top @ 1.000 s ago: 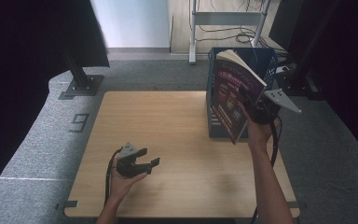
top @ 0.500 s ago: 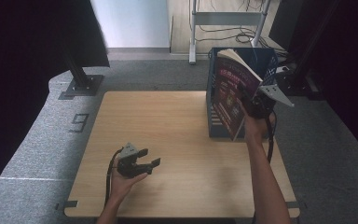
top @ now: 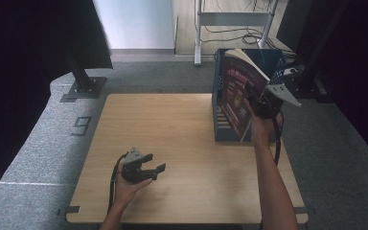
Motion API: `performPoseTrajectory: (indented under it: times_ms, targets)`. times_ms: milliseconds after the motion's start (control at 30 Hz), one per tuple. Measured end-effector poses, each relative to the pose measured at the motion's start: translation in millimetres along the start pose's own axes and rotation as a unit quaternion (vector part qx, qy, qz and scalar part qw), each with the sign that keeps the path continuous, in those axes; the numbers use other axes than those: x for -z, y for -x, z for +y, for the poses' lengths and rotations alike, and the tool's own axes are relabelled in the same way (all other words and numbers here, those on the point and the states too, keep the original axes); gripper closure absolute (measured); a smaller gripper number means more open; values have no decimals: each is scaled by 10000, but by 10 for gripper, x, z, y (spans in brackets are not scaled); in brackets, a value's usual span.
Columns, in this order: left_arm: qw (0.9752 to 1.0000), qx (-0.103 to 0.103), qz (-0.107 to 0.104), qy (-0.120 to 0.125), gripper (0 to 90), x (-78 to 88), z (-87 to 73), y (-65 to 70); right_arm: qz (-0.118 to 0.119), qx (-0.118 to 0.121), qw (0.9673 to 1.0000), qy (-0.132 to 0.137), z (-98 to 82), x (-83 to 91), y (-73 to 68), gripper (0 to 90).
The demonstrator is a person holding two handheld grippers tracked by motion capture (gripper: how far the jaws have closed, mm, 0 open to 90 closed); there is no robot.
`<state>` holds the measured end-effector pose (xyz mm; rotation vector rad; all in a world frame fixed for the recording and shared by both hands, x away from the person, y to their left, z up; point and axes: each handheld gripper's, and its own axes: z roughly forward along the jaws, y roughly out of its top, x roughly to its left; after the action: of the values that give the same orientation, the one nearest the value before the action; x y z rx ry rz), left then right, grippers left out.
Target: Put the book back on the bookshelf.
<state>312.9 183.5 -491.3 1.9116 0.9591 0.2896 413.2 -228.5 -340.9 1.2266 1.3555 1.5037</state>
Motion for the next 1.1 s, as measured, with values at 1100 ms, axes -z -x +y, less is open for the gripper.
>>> performPoseTrajectory:
  times_ms: [1100]
  targets:
    - [9999, 89, 14, 76, 279, 68, -33, -36, -477, 171, 9987, -28, -81, -543, 49, 819]
